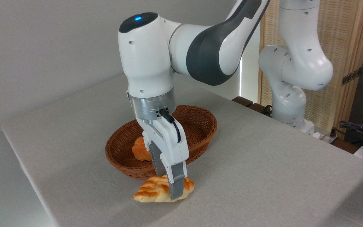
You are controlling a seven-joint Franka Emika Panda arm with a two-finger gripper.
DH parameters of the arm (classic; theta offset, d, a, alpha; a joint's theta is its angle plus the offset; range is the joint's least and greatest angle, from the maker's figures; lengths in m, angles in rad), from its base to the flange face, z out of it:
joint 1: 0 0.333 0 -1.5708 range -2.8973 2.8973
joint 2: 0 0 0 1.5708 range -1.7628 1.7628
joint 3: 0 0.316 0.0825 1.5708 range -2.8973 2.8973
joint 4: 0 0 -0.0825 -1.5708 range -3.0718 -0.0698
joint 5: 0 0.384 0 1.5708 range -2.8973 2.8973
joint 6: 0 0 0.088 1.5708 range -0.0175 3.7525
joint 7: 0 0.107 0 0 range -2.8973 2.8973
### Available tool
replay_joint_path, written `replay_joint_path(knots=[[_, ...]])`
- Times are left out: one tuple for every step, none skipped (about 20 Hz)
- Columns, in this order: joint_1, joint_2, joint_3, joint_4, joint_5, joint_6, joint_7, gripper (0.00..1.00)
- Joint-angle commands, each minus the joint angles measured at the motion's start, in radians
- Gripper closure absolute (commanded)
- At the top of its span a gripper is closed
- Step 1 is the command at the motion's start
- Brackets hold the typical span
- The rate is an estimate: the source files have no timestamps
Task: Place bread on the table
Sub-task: 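Open the gripper to release the loaf and raise it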
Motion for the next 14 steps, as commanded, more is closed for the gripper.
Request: replay_joint_path(knots=[[-0.005, -0.012, 0.006, 0.004, 0.019, 0.005, -0.022, 0.0], [-0.005, -0.012, 0.006, 0.006, 0.019, 0.005, -0.024, 0.0], [-0.005, -0.018, 0.006, 0.006, 0.019, 0.005, -0.024, 0.0], [-0.003, -0.026, 0.006, 0.006, 0.019, 0.005, -0.025, 0.0], [-0.003, -0.034, 0.006, 0.007, 0.017, 0.002, -0.024, 0.0], [0.014, -0.056, 0.004, 0.01, 0.013, -0.014, -0.024, 0.0], [0.029, -0.072, 0.0, 0.018, 0.005, -0.037, -0.021, 0.0], [0.034, -0.09, -0.002, 0.027, 0.003, -0.069, -0.021, 0.0], [0.04, -0.107, -0.016, 0.041, -0.003, -0.107, -0.022, 0.0], [0.046, -0.118, -0.034, 0.062, -0.021, -0.153, -0.025, 0.0], [0.061, -0.127, -0.051, 0.093, -0.042, -0.217, -0.028, 0.0], [0.072, -0.127, -0.075, 0.139, -0.062, -0.289, -0.046, 0.0], [0.075, -0.127, -0.088, 0.194, -0.076, -0.363, -0.083, 0.0], [0.075, -0.126, -0.091, 0.238, -0.09, -0.414, -0.129, 0.0]])
